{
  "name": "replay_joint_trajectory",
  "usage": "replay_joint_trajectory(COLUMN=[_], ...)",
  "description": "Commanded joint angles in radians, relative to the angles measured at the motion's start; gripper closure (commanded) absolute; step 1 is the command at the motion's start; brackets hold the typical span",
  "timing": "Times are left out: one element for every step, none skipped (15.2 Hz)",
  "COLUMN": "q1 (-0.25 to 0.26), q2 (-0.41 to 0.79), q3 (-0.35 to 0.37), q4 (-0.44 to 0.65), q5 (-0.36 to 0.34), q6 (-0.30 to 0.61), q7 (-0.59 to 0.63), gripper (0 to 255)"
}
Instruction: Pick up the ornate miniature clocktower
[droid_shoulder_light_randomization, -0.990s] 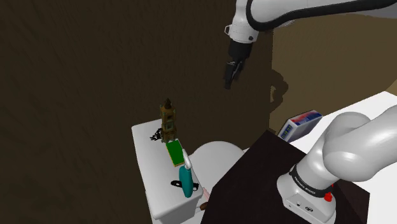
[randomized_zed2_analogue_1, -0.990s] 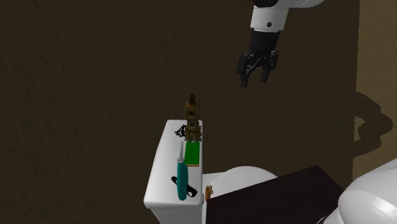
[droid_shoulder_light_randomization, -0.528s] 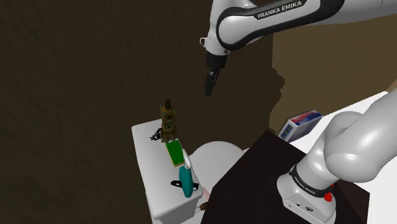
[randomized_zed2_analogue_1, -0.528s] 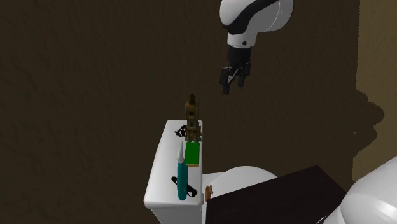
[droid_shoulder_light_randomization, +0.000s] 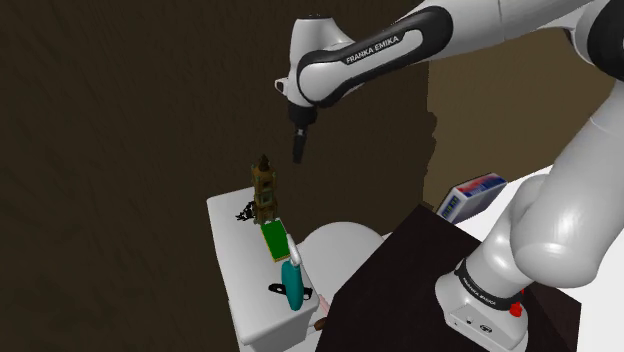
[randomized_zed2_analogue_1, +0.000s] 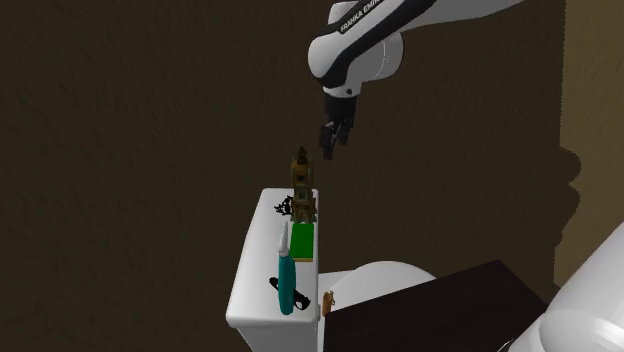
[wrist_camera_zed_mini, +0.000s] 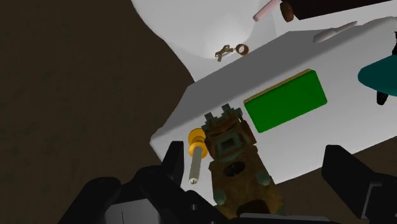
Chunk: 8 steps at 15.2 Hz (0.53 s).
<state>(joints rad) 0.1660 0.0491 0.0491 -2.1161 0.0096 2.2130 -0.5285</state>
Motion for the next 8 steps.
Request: replay_joint_trajectory(q1=[0.01, 0.015, 0.021, 0.026, 0.032, 0.038, 0.038, 0.038], q2=[0.059, 0.091, 0.124, 0.156, 0.188, 0.22, 0.221, 0.228], q3=[0.011, 0.017, 0.023, 0.029, 0.035, 0.04, 0.041, 0.04], q4=[0.033, 0.055, 0.078, 0.102, 0.126, 0.151, 0.151, 0.147], q5=[-0.01, -0.016, -0.023, -0.031, -0.039, -0.047, -0.047, -0.048], q6=[0.038, 0.053, 0.068, 0.082, 0.095, 0.107, 0.107, 0.119], q7=[-0.04, -0.058, -0.075, -0.092, -0.108, -0.124, -0.125, -0.124], gripper=[0, 0, 0, 0, 0, 0, 0, 0])
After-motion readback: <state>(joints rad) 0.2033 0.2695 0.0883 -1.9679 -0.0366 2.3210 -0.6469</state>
